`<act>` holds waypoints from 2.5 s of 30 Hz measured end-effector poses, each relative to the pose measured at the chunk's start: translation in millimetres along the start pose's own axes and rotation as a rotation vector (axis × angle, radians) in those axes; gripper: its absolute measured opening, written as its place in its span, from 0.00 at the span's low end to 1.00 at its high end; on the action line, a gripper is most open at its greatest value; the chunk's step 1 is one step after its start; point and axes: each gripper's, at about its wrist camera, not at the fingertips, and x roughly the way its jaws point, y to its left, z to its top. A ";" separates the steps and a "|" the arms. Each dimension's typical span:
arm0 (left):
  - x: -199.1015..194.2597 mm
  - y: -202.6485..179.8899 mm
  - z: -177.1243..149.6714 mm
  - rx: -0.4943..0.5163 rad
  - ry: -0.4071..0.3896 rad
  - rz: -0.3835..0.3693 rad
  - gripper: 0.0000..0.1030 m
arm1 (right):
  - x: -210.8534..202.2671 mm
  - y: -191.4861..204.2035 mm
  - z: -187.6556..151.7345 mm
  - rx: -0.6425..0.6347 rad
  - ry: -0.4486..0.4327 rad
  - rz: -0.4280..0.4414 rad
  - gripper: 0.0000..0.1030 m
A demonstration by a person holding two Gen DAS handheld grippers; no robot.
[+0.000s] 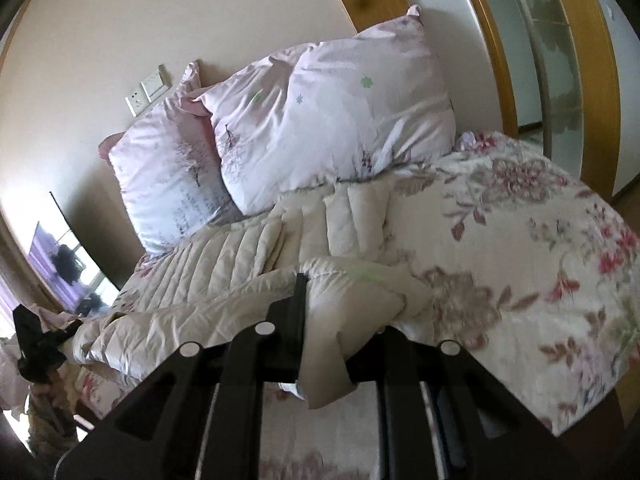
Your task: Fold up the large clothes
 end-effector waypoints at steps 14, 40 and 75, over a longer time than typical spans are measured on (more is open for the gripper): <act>69.4 7.4 103.5 -0.039 -0.084 0.023 0.11 | 63.5 31.3 83.7 -0.047 -0.151 -0.022 0.13; 129.2 85.2 150.0 -0.359 -0.165 -0.117 0.64 | 213.4 -10.9 151.6 0.212 -0.065 -0.030 0.72; 223.1 75.5 108.7 -0.032 0.100 0.468 0.43 | 281.1 -32.3 85.3 0.064 0.199 -0.491 0.11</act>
